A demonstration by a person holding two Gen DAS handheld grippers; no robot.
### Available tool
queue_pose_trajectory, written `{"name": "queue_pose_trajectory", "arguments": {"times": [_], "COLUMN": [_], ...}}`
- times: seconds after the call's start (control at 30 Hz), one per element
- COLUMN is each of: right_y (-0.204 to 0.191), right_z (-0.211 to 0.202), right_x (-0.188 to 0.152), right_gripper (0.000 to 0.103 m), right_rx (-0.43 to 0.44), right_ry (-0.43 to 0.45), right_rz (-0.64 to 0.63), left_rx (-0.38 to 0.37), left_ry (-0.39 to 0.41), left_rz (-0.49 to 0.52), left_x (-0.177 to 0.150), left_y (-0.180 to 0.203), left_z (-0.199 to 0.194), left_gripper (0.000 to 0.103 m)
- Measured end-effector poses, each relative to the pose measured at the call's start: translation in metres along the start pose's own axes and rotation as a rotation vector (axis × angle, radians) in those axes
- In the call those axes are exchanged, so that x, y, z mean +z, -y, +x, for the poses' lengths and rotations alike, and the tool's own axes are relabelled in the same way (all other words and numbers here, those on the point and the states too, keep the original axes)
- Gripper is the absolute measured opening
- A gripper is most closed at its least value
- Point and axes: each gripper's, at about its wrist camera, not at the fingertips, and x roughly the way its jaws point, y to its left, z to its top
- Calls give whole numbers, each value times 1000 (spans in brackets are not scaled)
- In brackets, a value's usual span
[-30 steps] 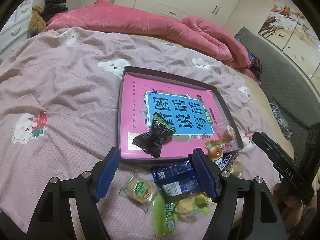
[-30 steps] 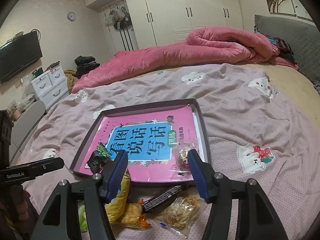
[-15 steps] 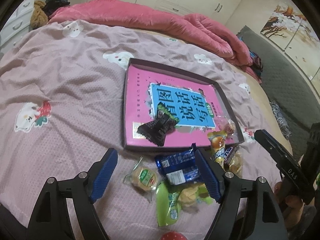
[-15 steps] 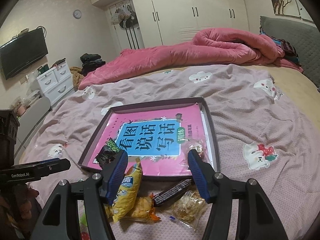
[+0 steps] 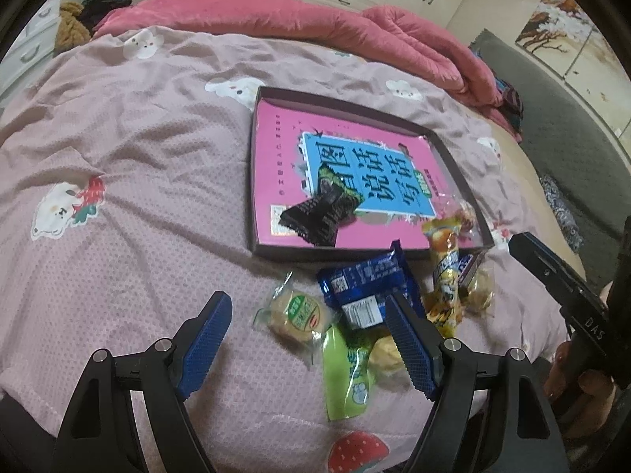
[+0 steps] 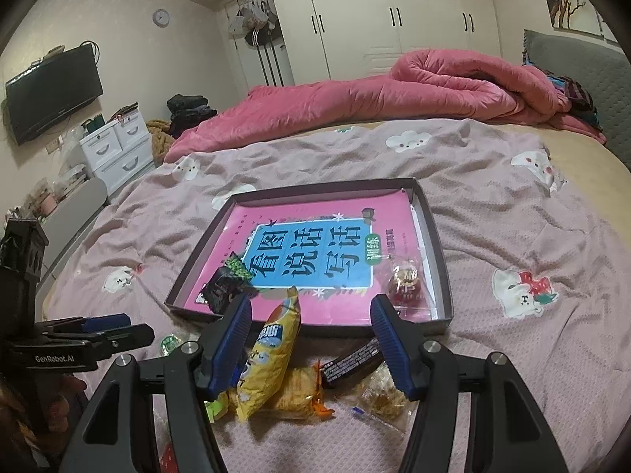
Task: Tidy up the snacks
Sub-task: 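Grasp the long yellow snack bag with the right tool while the left tool returns to the pile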
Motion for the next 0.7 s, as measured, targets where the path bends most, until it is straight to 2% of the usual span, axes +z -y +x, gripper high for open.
{"name": "queue_pose_trajectory", "arguments": {"times": [0.37,0.7], "right_y": [-18,-22], "right_z": [8,21], "right_x": [-12,-22], "right_gripper": [62,62], "right_rx": [34,32], "right_ry": [-49,-104], "right_rz": [-45,-56], "left_rx": [18,90], "left_ry": [-67,-98], "left_rz": [17,87], "left_x": [-10,-14], "left_y": [0,3], "left_z": [15,28], "left_gripper": [81,81]}}
